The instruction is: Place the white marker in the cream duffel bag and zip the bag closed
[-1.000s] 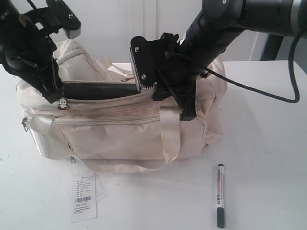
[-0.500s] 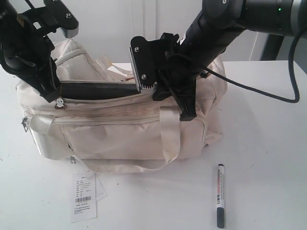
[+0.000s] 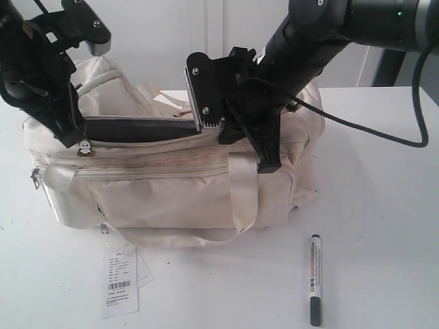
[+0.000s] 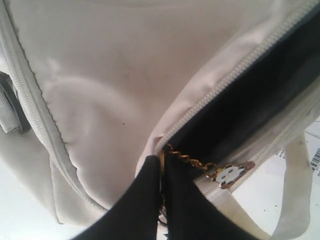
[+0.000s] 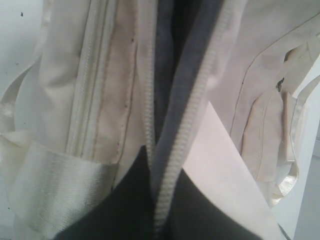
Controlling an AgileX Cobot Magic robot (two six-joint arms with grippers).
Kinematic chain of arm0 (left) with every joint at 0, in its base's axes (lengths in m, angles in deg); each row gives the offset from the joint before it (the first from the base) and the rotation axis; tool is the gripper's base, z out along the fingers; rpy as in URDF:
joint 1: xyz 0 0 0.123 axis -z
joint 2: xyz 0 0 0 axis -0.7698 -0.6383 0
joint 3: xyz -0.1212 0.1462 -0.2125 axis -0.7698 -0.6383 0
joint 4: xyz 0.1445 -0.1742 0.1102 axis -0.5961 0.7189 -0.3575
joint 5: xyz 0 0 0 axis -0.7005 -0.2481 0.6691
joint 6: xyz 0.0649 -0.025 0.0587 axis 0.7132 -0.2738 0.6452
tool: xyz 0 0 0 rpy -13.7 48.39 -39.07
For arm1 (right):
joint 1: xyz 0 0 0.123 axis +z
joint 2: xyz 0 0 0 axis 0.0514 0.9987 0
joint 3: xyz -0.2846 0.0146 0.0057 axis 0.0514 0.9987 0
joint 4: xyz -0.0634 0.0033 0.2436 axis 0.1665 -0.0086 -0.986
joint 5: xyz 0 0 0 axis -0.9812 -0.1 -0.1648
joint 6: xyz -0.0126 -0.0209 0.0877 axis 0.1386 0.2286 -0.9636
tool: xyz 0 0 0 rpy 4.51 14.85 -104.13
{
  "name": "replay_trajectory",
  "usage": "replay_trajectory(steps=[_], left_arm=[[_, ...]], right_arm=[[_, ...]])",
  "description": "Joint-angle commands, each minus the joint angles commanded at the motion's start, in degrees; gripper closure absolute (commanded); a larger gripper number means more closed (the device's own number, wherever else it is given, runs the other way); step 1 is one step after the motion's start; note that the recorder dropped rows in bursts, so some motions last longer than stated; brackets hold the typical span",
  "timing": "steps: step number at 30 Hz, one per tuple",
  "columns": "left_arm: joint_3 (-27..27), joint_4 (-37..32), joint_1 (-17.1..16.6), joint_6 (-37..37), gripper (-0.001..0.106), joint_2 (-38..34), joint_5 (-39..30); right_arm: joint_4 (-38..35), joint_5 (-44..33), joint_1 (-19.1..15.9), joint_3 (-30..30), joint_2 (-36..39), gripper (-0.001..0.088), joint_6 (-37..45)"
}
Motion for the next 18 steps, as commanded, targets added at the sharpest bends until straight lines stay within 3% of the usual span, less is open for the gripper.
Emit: replay_trajectory(steps=[10, 18], left_arm=[[0.0, 1.6, -4.4, -0.4, 0.105, 0.0, 0.3], [0.0, 2.5, -4.7, -0.4, 0.105, 0.0, 0.7]], right_arm=[[0.2, -0.3, 0.0, 0.0, 0.0, 0.0868, 0.0], [0.7, -0.3, 0.0, 0.0, 0.0, 0.0868, 0.0]])
